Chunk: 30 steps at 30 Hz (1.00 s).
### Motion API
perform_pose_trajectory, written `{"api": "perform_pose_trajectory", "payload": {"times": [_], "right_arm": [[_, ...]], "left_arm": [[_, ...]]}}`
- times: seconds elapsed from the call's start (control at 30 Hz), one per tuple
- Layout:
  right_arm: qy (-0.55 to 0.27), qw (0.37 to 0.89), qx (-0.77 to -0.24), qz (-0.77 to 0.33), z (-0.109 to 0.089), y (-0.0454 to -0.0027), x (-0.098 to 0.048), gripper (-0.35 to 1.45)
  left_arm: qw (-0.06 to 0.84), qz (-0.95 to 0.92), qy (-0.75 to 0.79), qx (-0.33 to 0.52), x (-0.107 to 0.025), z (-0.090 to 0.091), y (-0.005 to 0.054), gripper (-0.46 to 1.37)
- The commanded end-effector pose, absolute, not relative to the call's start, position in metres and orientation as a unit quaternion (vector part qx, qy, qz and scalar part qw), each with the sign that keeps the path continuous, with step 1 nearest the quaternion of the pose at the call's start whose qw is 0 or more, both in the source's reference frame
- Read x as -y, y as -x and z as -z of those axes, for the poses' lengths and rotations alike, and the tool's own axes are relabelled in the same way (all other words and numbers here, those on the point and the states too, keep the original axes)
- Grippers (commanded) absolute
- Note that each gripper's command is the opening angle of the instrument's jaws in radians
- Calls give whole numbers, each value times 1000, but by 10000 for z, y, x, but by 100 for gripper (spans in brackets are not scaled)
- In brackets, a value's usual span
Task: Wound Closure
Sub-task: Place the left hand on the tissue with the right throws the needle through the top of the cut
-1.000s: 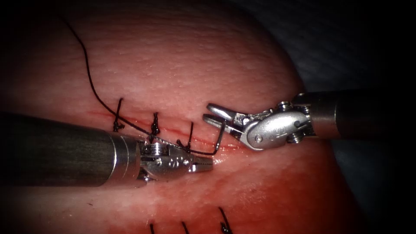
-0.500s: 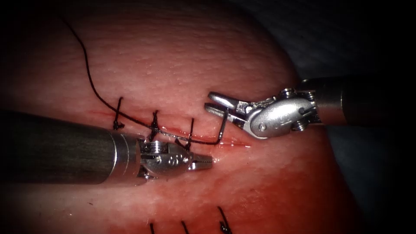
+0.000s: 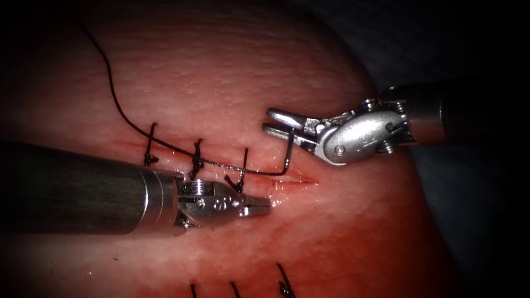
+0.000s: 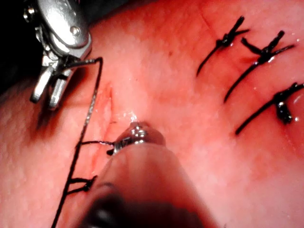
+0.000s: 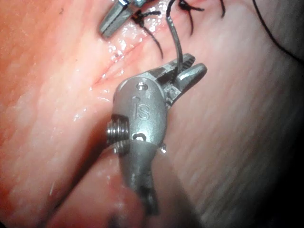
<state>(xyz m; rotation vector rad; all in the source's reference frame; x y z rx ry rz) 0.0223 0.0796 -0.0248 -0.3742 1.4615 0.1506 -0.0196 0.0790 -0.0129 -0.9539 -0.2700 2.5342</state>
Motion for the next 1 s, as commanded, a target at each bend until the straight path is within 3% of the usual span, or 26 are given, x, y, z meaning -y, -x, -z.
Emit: {"api": "perform_pose_trajectory", "payload": {"times": [0.03,0.67,1.0], "right_arm": [[170,726,-663,-71,248,-223,-797,-35],[157,719,-670,-101,251,-222,-811,-35],[111,716,-669,-165,250,-225,-824,-35]], "left_arm": [[208,-911,343,99,-790,129,196,-35],[208,-911,343,98,-788,131,196,-35],[207,-911,342,100,-787,131,195,-35]]}}
